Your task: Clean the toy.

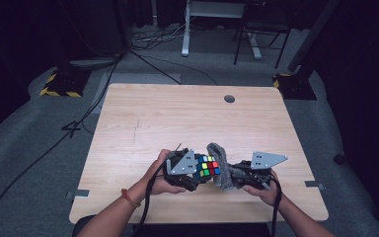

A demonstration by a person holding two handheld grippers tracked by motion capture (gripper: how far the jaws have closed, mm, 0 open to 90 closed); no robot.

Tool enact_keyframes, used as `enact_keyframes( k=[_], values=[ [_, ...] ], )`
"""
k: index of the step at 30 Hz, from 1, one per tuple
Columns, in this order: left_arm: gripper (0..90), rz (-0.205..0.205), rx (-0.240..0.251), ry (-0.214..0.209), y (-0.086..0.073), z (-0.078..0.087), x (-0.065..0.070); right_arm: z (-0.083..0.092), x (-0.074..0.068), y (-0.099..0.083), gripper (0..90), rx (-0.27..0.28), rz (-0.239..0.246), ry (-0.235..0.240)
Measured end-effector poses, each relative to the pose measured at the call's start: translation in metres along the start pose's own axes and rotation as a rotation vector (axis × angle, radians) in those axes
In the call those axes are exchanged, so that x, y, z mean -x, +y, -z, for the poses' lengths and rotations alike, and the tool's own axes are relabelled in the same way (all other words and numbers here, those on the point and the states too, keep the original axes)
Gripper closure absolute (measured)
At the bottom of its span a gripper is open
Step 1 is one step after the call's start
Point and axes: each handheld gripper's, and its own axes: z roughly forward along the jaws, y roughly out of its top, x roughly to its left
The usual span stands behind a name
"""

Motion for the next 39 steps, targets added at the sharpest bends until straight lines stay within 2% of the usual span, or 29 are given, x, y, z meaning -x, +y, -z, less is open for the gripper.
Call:
enact_keyframes(
  k=[4, 6, 8, 14, 18, 21, 24, 28, 29, 30, 31, 33, 36, 37, 39],
  values=[
    [32.8, -0.005, -0.020, -0.006, 0.000, -0.002, 0.001, 0.002, -0.003, 0.002, 76.3, 0.011, 0.016, 0.000],
    [33.0, -0.001, -0.013, -0.005, 0.001, -0.001, 0.000, 0.001, -0.004, 0.002, 76.2, 0.000, 0.032, -0.009],
    [33.2, 0.010, 0.012, -0.002, 0.002, 0.001, 0.001, 0.000, -0.005, 0.002, 76.2, -0.015, 0.044, -0.026],
    [33.4, 0.011, 0.072, -0.016, 0.008, 0.008, 0.003, -0.015, -0.007, -0.006, 76.1, -0.089, 0.038, -0.016],
    [33.4, 0.019, 0.074, -0.023, 0.007, 0.010, 0.002, -0.024, -0.010, -0.008, 76.1, -0.136, 0.045, -0.007],
    [33.4, 0.014, 0.067, -0.013, 0.006, 0.009, 0.001, -0.019, -0.009, -0.005, 76.1, -0.116, 0.054, -0.011],
    [33.4, -0.001, 0.036, 0.003, 0.004, 0.006, 0.001, -0.004, -0.005, 0.002, 76.2, -0.025, 0.023, -0.010],
    [33.4, -0.025, -0.038, 0.020, 0.001, -0.001, 0.000, 0.005, -0.004, 0.005, 76.0, -0.012, 0.037, -0.022],
    [33.4, -0.018, -0.050, 0.027, -0.001, -0.002, -0.002, 0.008, -0.003, 0.005, 76.0, -0.004, 0.042, -0.023],
    [33.4, 0.003, -0.045, 0.012, -0.004, -0.003, -0.004, 0.011, -0.002, 0.006, 75.9, 0.001, 0.044, -0.024],
    [33.4, 0.009, -0.049, 0.004, -0.006, -0.002, -0.006, 0.014, -0.001, 0.007, 75.8, -0.007, 0.057, -0.038],
    [33.3, -0.003, -0.076, 0.034, -0.008, -0.001, -0.008, 0.017, 0.002, 0.007, 75.7, -0.054, 0.081, -0.083],
    [33.3, 0.021, -0.111, 0.042, -0.017, 0.000, -0.014, 0.017, 0.009, -0.001, 75.4, -0.180, 0.099, -0.153],
    [33.3, 0.032, -0.117, 0.049, -0.021, 0.000, -0.016, 0.017, 0.011, -0.005, 75.2, -0.210, 0.097, -0.165],
    [33.3, 0.061, -0.122, 0.041, -0.029, 0.002, -0.019, 0.019, 0.016, -0.010, 75.1, -0.233, 0.083, -0.177]
  ],
)
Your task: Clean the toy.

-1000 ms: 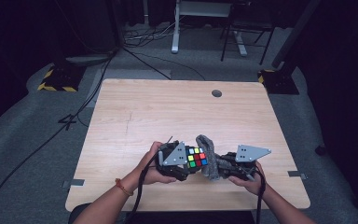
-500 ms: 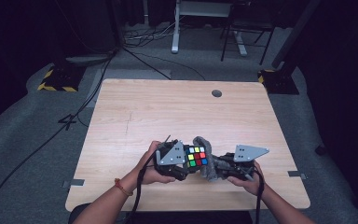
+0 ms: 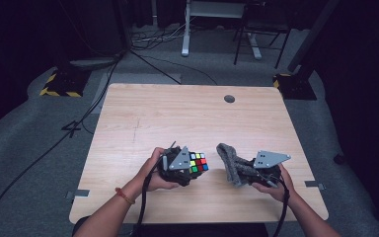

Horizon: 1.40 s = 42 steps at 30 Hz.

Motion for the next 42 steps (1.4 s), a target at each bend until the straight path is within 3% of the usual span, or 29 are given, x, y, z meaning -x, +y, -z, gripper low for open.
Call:
enact_keyframes(
  k=[2, 8, 15, 17, 22, 29, 31, 35, 42],
  values=[
    [33.3, 0.018, -0.007, 0.004, -0.009, 0.002, -0.003, 0.000, 0.003, -0.004, 74.7, -0.050, 0.011, -0.020],
    [33.2, 0.082, -0.034, -0.036, -0.029, 0.001, -0.009, -0.003, 0.008, -0.015, 73.3, -0.136, -0.002, 0.009],
    [33.1, 0.087, -0.087, -0.087, -0.039, -0.009, -0.001, -0.009, 0.002, -0.031, 69.2, -0.215, 0.012, 0.041],
    [33.0, 0.092, -0.103, -0.089, -0.042, -0.011, 0.001, -0.011, 0.000, -0.034, 68.3, -0.218, 0.015, 0.045],
    [32.8, 0.106, -0.092, -0.103, -0.045, -0.011, 0.000, -0.015, -0.003, -0.037, 63.0, -0.228, 0.012, 0.047],
    [28.2, 0.126, -0.125, -0.108, -0.052, -0.010, 0.000, -0.014, -0.001, -0.039, 47.9, -0.223, -0.020, 0.046],
    [26.9, 0.132, -0.114, -0.107, -0.052, -0.007, 0.000, -0.012, -0.001, -0.037, 43.4, -0.213, -0.022, 0.049],
    [24.3, 0.124, -0.126, -0.090, -0.051, -0.002, 0.003, -0.006, -0.002, -0.032, 37.4, -0.190, -0.020, 0.055],
    [17.3, 0.136, -0.124, -0.003, -0.054, 0.020, 0.005, 0.010, -0.001, -0.021, 29.6, -0.143, -0.014, 0.026]
  ],
)
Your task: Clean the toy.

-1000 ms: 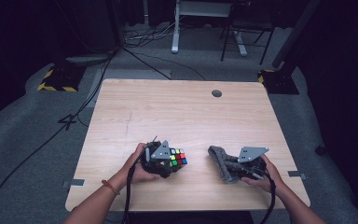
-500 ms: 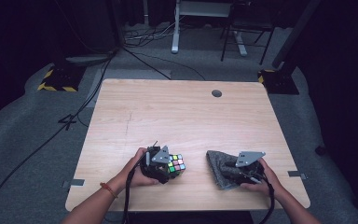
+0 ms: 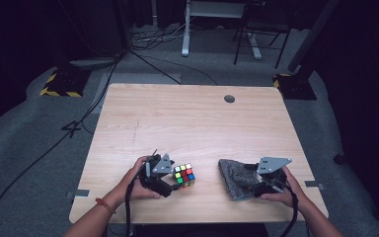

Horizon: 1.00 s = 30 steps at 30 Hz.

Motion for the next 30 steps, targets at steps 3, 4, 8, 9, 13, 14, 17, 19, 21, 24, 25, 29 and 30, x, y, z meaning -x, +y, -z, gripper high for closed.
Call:
enact_keyframes(
  k=[3, 4, 8, 9, 13, 14, 17, 19, 21, 24, 25, 29, 30],
  values=[
    [16.7, -0.016, 0.011, 0.023, -0.005, 0.013, 0.000, 0.008, 0.001, 0.003, 29.6, 0.010, 0.010, -0.012],
    [16.8, -0.023, 0.014, 0.036, -0.006, 0.018, 0.001, 0.011, 0.002, 0.003, 29.6, 0.015, 0.007, -0.014],
    [16.5, -0.012, 0.019, 0.089, -0.012, 0.032, -0.002, 0.020, 0.003, -0.003, 29.8, 0.004, 0.009, -0.037],
    [16.5, -0.002, 0.021, 0.094, -0.014, 0.035, -0.002, 0.022, 0.004, -0.006, 29.9, 0.001, 0.006, -0.042],
    [16.8, 0.010, 0.013, 0.131, -0.022, 0.046, -0.003, 0.034, 0.008, -0.016, 30.1, 0.006, -0.012, -0.080],
    [17.0, 0.004, -0.001, 0.150, -0.025, 0.048, -0.003, 0.037, 0.008, -0.019, 30.1, 0.008, -0.022, -0.088],
    [16.7, 0.018, -0.020, 0.177, -0.034, 0.053, -0.005, 0.046, 0.012, -0.029, 30.3, 0.015, -0.043, -0.116],
    [16.8, 0.036, -0.024, 0.189, -0.040, 0.056, -0.007, 0.052, 0.014, -0.037, 30.5, 0.009, -0.062, -0.143],
    [16.8, 0.049, -0.028, 0.195, -0.044, 0.059, -0.008, 0.059, 0.016, -0.046, 30.7, 0.019, -0.086, -0.163],
    [16.7, 0.067, -0.032, 0.209, -0.050, 0.060, -0.010, 0.068, 0.020, -0.059, 30.8, 0.031, -0.131, -0.194],
    [16.7, 0.069, -0.044, 0.215, -0.053, 0.059, -0.011, 0.071, 0.021, -0.063, 30.8, 0.029, -0.140, -0.209],
    [16.5, 0.109, -0.071, 0.210, -0.063, 0.052, -0.016, 0.078, 0.027, -0.083, 30.8, 0.022, -0.202, -0.259],
    [16.5, 0.120, -0.079, 0.208, -0.066, 0.051, -0.017, 0.079, 0.029, -0.088, 30.8, 0.020, -0.218, -0.269]
  ],
)
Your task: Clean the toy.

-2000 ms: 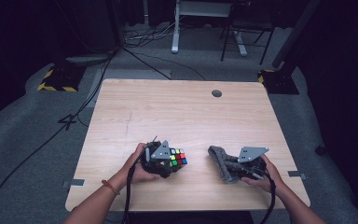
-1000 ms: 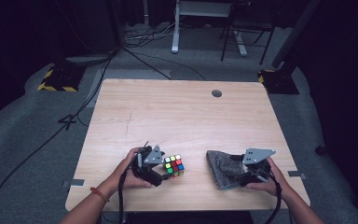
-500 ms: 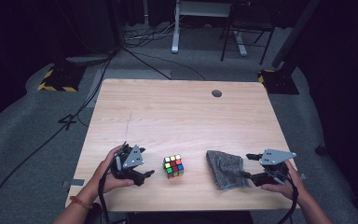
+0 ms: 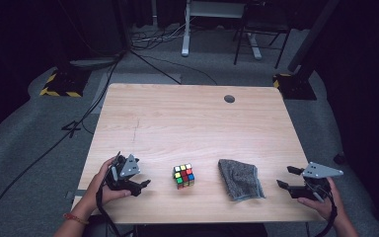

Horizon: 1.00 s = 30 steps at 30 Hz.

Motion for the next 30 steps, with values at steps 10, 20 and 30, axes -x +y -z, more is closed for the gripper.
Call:
enact_keyframes(
  k=[10, 20, 30],
  values=[
    [15.9, 0.049, -0.058, -0.010, -0.014, -0.011, -0.004, -0.008, 0.017, -0.034, 29.2, -0.021, -0.132, -0.032],
    [15.3, 0.185, 0.014, -0.060, -0.027, -0.016, -0.010, -0.018, 0.014, -0.038, 25.1, -0.042, -0.141, -0.062],
    [14.7, 0.192, 0.019, -0.056, -0.028, -0.016, -0.009, -0.019, 0.016, -0.038, 24.8, -0.045, -0.152, -0.042]
  ],
)
